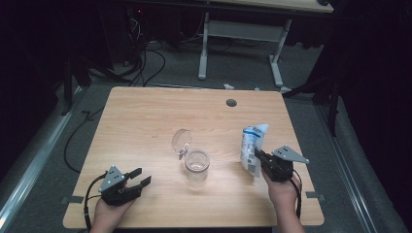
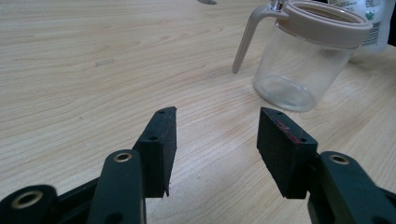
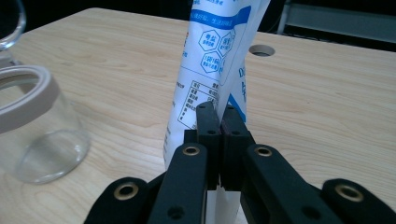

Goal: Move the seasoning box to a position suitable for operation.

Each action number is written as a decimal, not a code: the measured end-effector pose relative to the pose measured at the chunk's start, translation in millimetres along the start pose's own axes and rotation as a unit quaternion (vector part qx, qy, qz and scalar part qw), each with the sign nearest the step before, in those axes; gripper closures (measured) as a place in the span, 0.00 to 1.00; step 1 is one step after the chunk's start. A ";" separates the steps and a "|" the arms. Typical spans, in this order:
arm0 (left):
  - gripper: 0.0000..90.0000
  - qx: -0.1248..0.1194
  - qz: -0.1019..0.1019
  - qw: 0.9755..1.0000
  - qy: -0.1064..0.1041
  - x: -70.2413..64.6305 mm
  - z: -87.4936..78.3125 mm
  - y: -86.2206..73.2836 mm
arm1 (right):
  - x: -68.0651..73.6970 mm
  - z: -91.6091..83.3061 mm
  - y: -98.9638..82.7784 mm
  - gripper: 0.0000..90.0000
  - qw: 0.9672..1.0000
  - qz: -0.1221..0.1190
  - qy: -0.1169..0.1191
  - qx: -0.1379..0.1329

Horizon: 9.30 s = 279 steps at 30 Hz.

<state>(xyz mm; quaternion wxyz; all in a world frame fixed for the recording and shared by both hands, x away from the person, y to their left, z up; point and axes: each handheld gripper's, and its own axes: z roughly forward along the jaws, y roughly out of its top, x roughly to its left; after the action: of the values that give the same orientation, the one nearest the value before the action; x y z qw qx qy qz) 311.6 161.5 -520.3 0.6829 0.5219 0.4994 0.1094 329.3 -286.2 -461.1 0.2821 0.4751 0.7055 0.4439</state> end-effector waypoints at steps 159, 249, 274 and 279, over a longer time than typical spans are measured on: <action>0.45 0.026 0.065 0.993 -0.090 -51.1 -0.1 -33.3 | 83.4 2.7 117.3 1.00 0.894 -0.162 0.107 0.405; 0.58 0.046 0.080 0.980 -0.176 -175.1 70.3 -98.6 | 139.3 11.4 133.0 1.00 0.888 -0.192 0.144 0.392; 0.62 0.046 0.060 0.984 -0.160 -171.9 78.7 -82.1 | 140.1 24.1 140.7 0.99 0.901 -0.176 0.124 0.376; 0.62 0.045 0.052 0.985 -0.159 -169.7 79.3 -78.5 | 143.2 28.2 143.0 0.99 0.902 -0.176 0.119 0.376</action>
<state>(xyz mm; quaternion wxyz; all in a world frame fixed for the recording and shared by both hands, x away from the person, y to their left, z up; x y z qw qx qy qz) 264.5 -34.1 -491.9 0.7224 0.5882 0.3617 0.0375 356.6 -122.2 -342.4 0.0701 0.3574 0.9203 0.1425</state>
